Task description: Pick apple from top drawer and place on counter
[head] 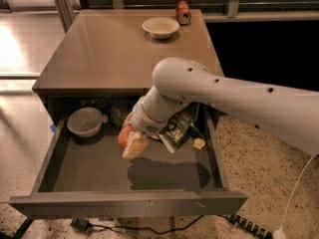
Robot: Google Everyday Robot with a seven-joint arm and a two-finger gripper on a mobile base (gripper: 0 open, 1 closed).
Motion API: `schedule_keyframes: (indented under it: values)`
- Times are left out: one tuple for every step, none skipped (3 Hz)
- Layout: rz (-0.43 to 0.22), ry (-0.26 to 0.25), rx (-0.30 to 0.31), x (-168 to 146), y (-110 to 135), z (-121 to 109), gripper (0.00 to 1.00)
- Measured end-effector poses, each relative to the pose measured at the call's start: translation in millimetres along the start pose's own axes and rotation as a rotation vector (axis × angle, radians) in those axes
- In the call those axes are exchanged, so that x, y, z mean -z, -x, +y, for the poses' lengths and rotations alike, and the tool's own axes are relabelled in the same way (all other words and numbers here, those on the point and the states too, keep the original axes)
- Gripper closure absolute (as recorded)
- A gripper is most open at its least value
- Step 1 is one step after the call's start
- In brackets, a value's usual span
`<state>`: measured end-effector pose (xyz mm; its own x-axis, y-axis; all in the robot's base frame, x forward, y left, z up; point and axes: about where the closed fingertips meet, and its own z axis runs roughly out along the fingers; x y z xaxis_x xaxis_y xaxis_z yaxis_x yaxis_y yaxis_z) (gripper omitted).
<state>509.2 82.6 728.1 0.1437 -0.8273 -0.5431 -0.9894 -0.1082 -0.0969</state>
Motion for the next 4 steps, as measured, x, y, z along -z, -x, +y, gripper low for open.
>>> schedule_keyframes:
  values:
    - [0.034,-0.157,0.047,48,24,-42,1.00]
    - [0.071,-0.232,0.080,75,40,-67,1.00]
    - [0.071,-0.232,0.080,75,40,-67,1.00]
    - [0.085,-0.239,0.091,73,43,-81,1.00]
